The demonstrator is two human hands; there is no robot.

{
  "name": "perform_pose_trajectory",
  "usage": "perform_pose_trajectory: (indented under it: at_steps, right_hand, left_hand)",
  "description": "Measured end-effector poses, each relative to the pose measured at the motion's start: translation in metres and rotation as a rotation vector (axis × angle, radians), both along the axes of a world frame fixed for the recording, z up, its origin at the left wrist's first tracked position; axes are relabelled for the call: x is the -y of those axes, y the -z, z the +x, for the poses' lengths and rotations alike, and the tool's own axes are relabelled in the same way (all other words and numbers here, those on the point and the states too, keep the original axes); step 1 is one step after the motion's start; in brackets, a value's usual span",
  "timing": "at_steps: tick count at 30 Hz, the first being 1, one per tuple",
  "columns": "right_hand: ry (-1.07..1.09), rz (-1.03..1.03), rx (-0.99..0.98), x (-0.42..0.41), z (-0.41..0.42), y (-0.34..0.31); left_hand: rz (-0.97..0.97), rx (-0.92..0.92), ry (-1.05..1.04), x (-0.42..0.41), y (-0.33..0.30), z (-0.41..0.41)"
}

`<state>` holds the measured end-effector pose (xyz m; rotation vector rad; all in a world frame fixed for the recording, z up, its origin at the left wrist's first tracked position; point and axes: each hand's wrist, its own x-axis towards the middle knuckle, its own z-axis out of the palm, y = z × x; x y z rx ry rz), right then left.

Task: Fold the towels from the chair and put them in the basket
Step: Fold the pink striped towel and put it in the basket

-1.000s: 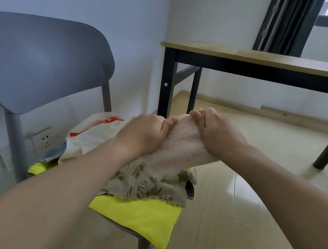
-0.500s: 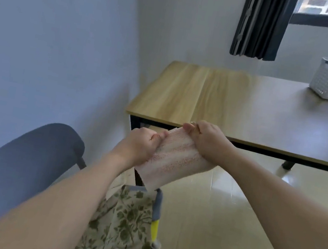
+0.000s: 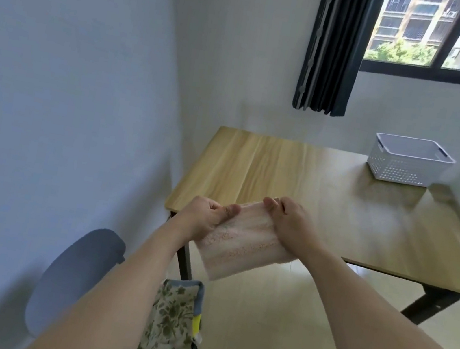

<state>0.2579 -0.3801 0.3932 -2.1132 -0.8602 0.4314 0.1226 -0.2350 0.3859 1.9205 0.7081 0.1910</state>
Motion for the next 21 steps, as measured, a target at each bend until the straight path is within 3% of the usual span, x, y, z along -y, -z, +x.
perform_pose_trajectory:
  at_steps: [3, 6, 10, 13, 18, 21]
  right_hand:
    - [0.09, 0.047, -0.013, 0.009, 0.022, -0.01]
    - [0.126, 0.096, -0.02, 0.022, 0.052, -0.018]
    - [0.144, 0.137, -0.025, 0.047, 0.104, -0.02]
    - [0.129, 0.148, -0.036, 0.073, 0.15, -0.013]
    - [0.117, 0.118, -0.085, 0.12, 0.226, -0.009]
    - [0.104, 0.076, -0.213, 0.133, 0.266, -0.012]
  left_hand:
    - [-0.321, 0.145, -0.026, 0.01, -0.004, 0.019]
    - [-0.667, 0.299, -0.194, 0.021, 0.0, 0.048]
    - [-0.831, 0.144, -0.257, 0.054, 0.003, 0.101]
    - [-0.719, 0.025, -0.314, 0.09, -0.002, 0.149]
    - [-0.387, 0.154, -0.555, 0.137, 0.004, 0.227]
    - [-0.22, 0.189, -0.636, 0.16, -0.004, 0.26]
